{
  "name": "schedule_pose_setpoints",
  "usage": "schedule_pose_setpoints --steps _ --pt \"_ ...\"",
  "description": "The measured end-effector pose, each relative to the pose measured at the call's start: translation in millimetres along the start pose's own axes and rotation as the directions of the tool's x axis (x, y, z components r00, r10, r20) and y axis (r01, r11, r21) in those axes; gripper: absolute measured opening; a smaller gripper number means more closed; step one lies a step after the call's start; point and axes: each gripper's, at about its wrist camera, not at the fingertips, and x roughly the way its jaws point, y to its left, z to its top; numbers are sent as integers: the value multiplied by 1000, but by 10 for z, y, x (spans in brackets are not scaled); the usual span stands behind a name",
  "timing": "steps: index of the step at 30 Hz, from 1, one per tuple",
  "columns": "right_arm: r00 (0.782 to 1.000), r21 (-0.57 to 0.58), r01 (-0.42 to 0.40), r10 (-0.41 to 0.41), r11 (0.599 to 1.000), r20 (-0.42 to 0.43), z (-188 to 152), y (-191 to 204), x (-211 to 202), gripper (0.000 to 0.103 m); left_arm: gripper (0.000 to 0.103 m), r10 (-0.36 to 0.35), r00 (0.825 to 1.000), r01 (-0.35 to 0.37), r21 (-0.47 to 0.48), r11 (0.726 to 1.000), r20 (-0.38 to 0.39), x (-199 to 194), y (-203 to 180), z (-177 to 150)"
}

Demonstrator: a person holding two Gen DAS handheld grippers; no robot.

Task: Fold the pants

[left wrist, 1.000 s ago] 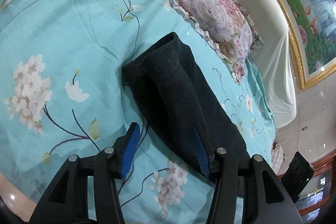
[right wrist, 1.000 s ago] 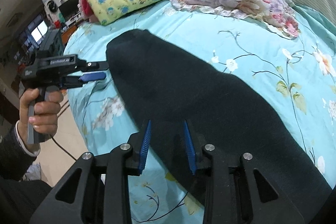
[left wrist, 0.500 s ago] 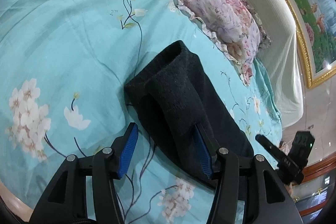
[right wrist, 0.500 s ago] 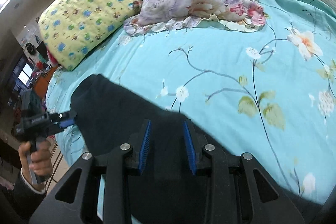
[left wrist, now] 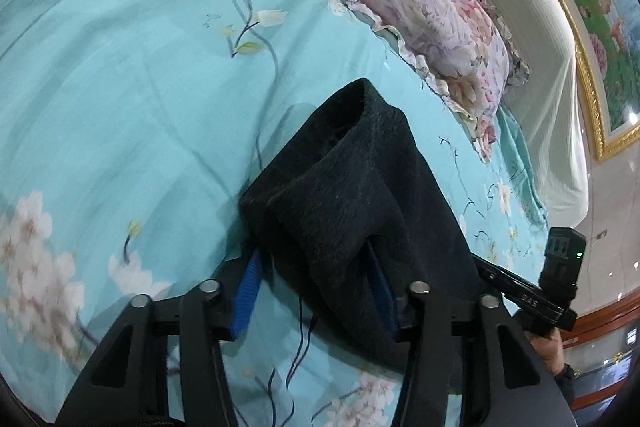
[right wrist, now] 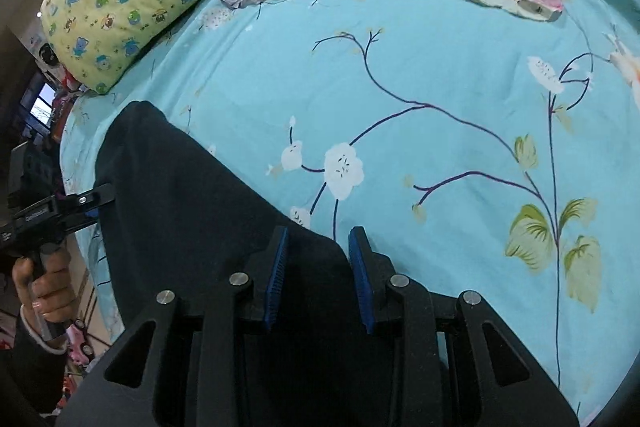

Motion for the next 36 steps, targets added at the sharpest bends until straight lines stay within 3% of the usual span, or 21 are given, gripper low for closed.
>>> schedule_pose_setpoints --steps 4,7,14,23,26,28,31,36 --pt "1000 -40 5 -6 999 -24 -11 65 5 18 20 10 1000 -11 37 999 14 10 -71 18" --pt "999 -67 33 -33 997 -1 -14 140 -82 14 18 -1 997 -7 104 995 76 -182 -209 -29" --pt "982 -108 145 -129 984 140 51 296 -398 9 17 -70 988 45 177 983 140 -480 -359 -24" --pt "961 -110 247 -229 963 152 92 269 -179 9 17 25 994 -46 197 979 107 -99 -183 -79" --pt "959 -92 259 -244 962 146 87 255 -110 10 21 40 995 -57 199 978 90 -64 -149 -96" --pt "963 -67 247 -238 967 127 91 228 -93 13 29 59 994 -76 191 979 93 -112 -139 -90" --pt "950 -39 278 -268 960 161 61 242 -234 21 36 69 991 -90 182 979 117 -255 -143 -90" --pt "945 21 249 -248 968 214 -120 210 -584 32 37 81 977 -118 185 976 196 -554 -241 -126"
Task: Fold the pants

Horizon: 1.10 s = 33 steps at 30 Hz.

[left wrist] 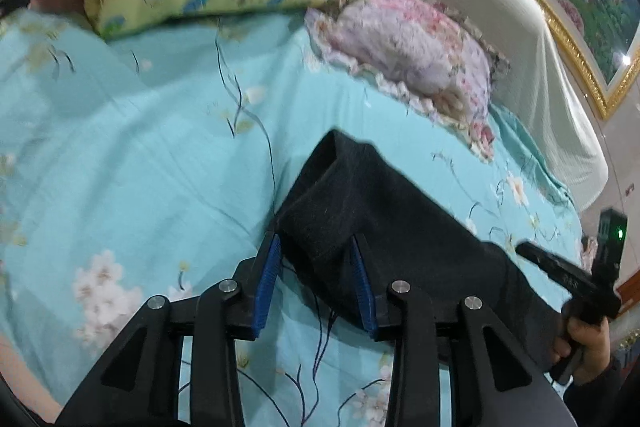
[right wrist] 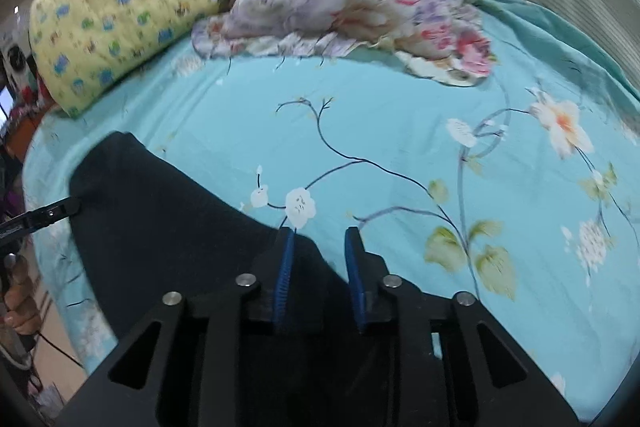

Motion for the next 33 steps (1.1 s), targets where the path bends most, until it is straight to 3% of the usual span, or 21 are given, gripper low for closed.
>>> schedule_pose_setpoints --steps 2,6,14,22,26,33 --pt "1000 29 -8 8 1000 13 -91 -59 -128 37 37 -17 1000 17 -6 1000 22 -101 -41 30" --pt "999 92 -21 19 996 31 -325 -173 -347 37 37 -45 999 44 32 999 21 -154 -233 51" --pt "999 210 -19 9 977 47 -799 -458 -737 37 42 -118 991 124 128 984 -55 59 -817 -77" --pt "998 295 -1 -17 955 59 -1193 -682 -1061 37 48 -165 974 196 216 957 -153 318 -1394 -306" --pt "996 337 18 -44 941 71 -1385 -793 -1206 49 50 -180 964 228 262 938 -195 407 -1683 -424" --pt "989 437 37 -97 899 115 -1748 -992 -1553 49 52 -220 937 303 319 898 -272 558 -2197 -606"
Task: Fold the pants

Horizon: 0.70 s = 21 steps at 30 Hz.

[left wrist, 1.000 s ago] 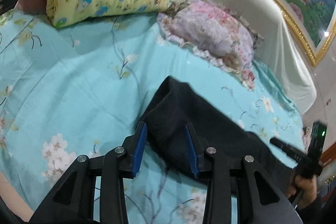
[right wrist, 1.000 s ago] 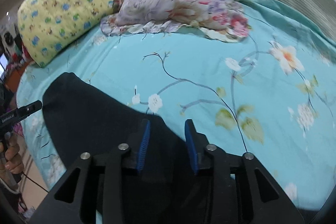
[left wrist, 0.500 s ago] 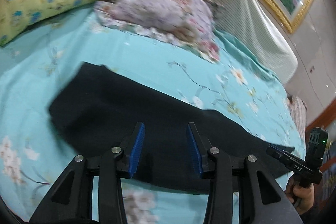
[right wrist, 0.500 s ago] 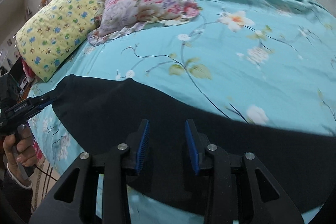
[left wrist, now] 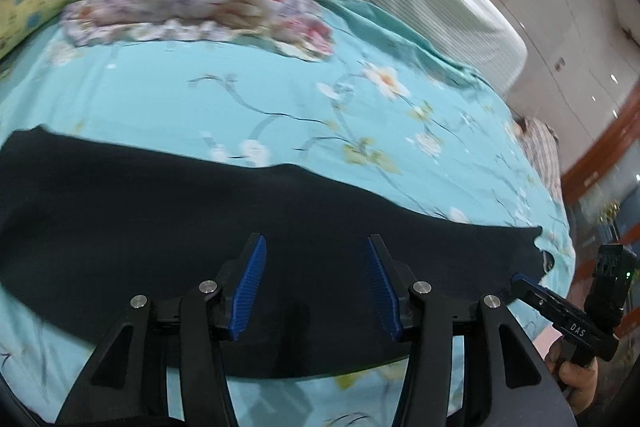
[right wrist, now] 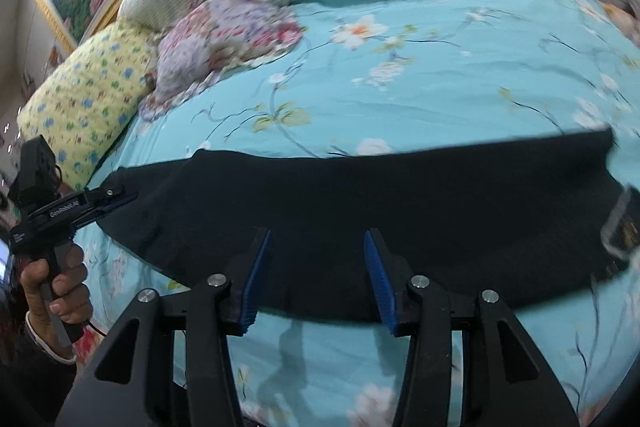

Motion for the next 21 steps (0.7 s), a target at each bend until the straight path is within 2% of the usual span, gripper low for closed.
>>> schedule_pose_setpoints --steps 5,10,15,21 --pt "999 92 37 -41 995 36 -150 -307 -245 49 55 -44 998 48 88 995 -47 215 -404 64" --pt "994 197 78 -92 977 67 -256 -651 -440 49 57 -74 993 91 189 978 -94 417 -823 93" --pt "987 275 95 -127 957 98 -316 -905 -593 49 58 -101 984 139 270 953 -150 608 -1219 85" --pt "982 362 92 -145 928 122 -361 -1196 -691 55 61 -121 969 192 354 915 -214 830 -1641 91"
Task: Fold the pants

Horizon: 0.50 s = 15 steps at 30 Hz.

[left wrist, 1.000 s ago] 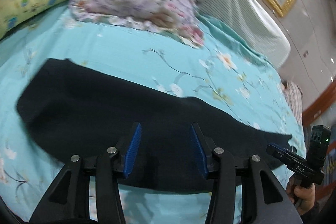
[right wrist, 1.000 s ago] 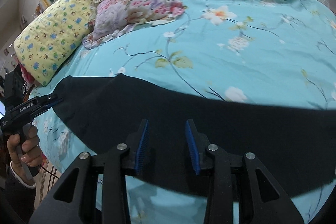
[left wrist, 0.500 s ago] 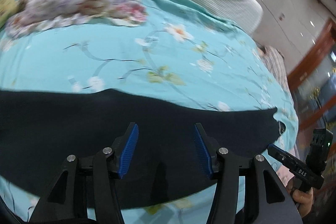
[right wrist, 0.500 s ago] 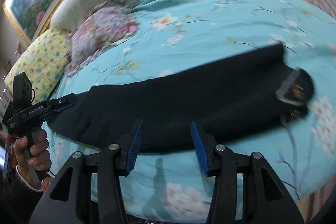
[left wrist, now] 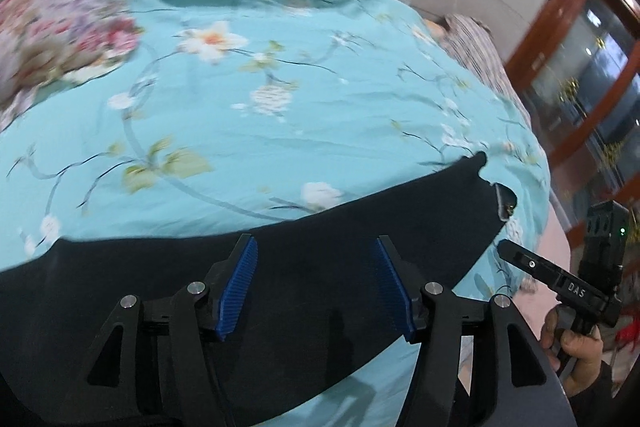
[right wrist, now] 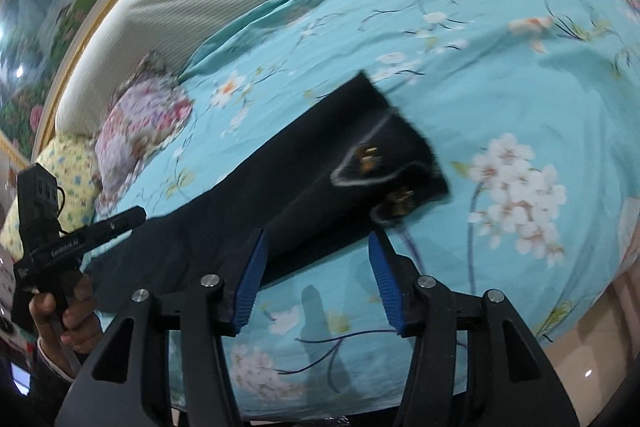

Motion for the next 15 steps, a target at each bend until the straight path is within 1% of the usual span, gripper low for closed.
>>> schedule_pose_setpoints --steps 5,10,14,15 --pt "1000 90 -2 1 996 12 28 -208 19 60 63 -27 998 31 72 997 -51 240 -253 158" --pt "997 175 -77 73 982 27 58 -343 91 61 64 -38 994 50 117 992 -102 466 -410 282" --pt "990 221 -136 128 966 51 96 -371 129 70 64 -42 990 65 166 984 -136 644 -556 395" --pt "989 230 -148 137 962 62 98 -381 136 70 64 -46 988 71 175 982 -146 685 -587 417"
